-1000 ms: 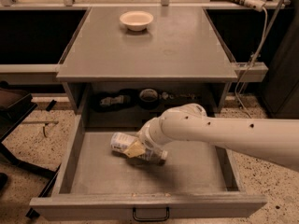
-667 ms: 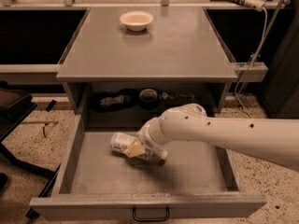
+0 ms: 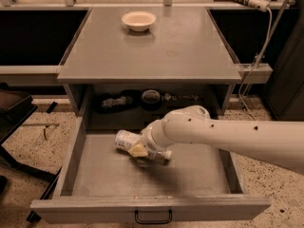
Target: Place blue plastic bottle into top drawer
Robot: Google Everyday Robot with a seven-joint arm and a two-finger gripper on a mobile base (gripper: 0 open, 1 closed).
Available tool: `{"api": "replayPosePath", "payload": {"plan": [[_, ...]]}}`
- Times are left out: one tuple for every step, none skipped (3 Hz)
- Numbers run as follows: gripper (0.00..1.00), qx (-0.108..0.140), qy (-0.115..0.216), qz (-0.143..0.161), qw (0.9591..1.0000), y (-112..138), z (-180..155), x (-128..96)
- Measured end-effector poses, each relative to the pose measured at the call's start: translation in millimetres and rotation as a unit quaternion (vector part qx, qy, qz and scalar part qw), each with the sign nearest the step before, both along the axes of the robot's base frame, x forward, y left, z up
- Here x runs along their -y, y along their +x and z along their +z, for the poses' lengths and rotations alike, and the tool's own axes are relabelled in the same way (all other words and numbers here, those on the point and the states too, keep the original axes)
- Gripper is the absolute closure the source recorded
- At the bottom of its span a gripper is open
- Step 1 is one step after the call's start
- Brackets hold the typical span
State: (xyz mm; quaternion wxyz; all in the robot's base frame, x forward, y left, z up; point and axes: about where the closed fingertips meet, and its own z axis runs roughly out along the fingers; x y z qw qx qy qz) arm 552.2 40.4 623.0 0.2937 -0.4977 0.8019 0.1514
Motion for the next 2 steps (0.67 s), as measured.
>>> {"api": "replayPosePath", "payload": {"plan": [[0.00,0.000,0.000,0.000,1.0000,0.0,0.0,0.0],[0.00,0.000,0.000,0.000,1.0000,0.0,0.0,0.0]]}}
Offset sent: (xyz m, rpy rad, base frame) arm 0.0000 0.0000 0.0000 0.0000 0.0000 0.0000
